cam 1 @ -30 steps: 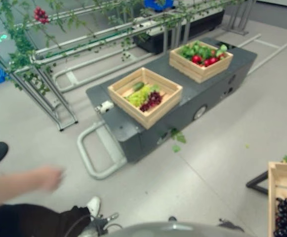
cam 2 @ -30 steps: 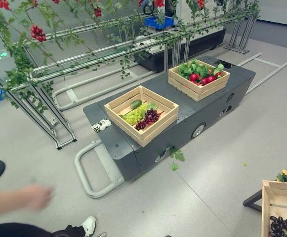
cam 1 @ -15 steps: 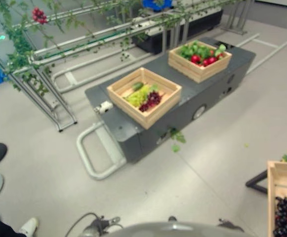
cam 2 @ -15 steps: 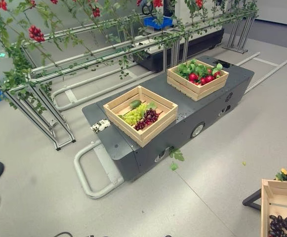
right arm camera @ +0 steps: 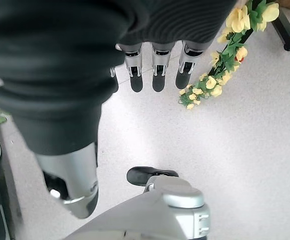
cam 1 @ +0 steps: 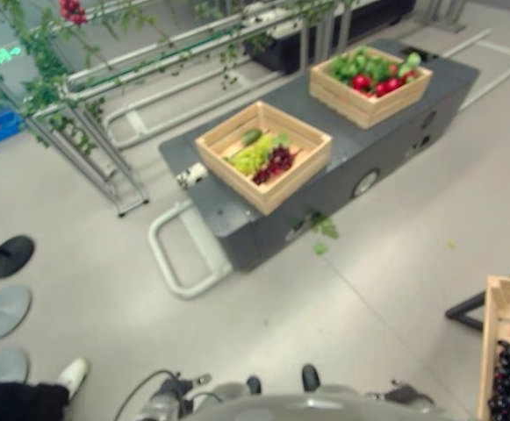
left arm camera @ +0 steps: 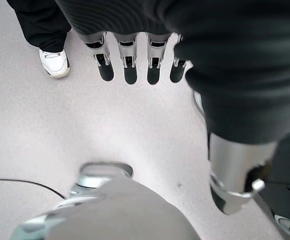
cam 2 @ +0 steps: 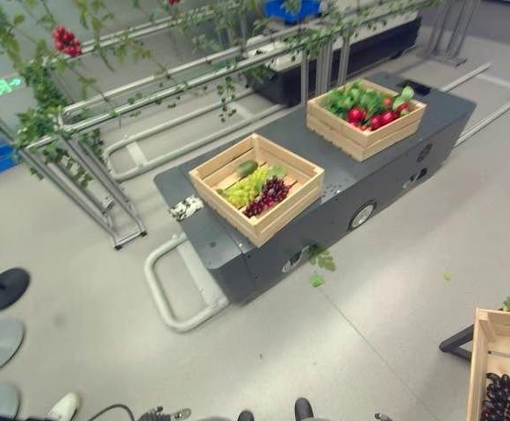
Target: Pick up the fruits from the basket on one side to the basket on the other side
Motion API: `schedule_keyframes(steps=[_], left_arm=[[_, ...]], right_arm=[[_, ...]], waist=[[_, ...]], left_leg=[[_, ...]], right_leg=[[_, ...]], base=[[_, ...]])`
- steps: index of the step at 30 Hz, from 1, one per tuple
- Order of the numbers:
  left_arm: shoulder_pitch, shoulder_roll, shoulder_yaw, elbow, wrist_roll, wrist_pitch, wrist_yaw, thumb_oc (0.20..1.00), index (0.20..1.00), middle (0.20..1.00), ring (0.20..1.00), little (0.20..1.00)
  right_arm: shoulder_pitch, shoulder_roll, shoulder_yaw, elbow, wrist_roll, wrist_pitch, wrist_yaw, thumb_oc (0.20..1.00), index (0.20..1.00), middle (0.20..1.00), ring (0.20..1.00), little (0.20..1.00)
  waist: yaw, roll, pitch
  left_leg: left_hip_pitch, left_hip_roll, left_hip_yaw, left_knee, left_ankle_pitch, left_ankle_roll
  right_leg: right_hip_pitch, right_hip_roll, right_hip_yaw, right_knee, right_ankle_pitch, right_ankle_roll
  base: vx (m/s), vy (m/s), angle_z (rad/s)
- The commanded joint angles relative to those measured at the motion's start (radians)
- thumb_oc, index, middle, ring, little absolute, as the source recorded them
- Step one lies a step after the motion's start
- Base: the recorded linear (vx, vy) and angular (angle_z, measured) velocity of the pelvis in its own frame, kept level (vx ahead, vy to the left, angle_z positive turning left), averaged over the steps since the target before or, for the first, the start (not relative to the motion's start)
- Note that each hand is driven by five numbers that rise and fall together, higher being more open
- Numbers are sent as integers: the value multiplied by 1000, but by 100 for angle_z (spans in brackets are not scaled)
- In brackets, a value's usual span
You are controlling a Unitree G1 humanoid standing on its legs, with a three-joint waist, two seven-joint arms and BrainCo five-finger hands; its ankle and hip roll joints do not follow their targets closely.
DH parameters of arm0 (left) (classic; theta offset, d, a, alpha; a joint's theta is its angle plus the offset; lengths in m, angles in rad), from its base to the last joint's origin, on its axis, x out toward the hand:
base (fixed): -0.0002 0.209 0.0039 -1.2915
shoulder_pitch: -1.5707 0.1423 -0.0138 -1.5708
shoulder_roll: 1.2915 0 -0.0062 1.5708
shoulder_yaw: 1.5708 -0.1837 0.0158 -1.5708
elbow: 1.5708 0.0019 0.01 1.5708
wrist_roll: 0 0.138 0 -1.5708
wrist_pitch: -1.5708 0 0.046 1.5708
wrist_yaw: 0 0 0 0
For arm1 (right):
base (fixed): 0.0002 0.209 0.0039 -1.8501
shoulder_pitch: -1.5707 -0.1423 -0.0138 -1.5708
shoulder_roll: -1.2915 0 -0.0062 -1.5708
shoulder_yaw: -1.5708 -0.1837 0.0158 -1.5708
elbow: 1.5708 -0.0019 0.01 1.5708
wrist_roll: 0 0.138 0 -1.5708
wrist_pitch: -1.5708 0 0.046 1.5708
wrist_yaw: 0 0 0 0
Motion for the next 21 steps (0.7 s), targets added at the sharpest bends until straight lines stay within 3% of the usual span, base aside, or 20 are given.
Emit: schedule_keyframes(steps=[1,4,11,13,16,21], left_arm=[[8,-78,-1,32,-7,2,31,1000,1000,1000,1000,1000],[29,-83,17,52,-44,5,43,1000,1000,1000,1000,1000],[64,-79,67,50,-109,3,51,1000,1000,1000,1000,1000],[72,-75,76,44,-119,1,56,1000,1000,1000,1000,1000],[77,-66,80,37,-128,-8,66,1000,1000,1000,1000,1000],[51,-40,71,25,-124,-16,80,1000,1000,1000,1000,1000]], right_arm=[[-14,-9,7,-4,24,-13,-28,1000,1000,1000,1000,1000],[-17,-5,14,-5,27,-14,-41,1000,1000,1000,1000,1000],[-17,12,34,-18,37,-20,-47,1000,1000,1000,1000,1000],[-16,19,43,-18,35,-20,-45,1000,1000,1000,1000,1000],[-18,32,57,-21,34,-22,-43,1000,1000,1000,1000,1000],[-26,59,71,-33,43,-22,-43,1000,1000,1000,1000,1000]], waist=[[11,-17,-22],[39,-20,11],[89,-2,35],[101,3,25],[113,-2,4],[130,-38,-5]], left_leg=[[-123,-5,21,-139,0,119],[-230,45,29,-258,64,114],[-236,128,17,-376,162,92],[-200,150,17,-391,165,90],[-176,179,-9,-393,190,81],[-178,167,8,-369,201,97]], right_leg=[[40,61,-36,1,-98,84],[69,89,-4,1,-121,86],[151,156,77,1,-177,66],[167,164,102,1,-194,64],[180,154,127,1,-222,63],[204,93,119,1,-255,82]], base=[[114,-37,16],[127,-36,11],[144,-3,-41],[151,79,-60],[156,116,-48],[155,158,5]])
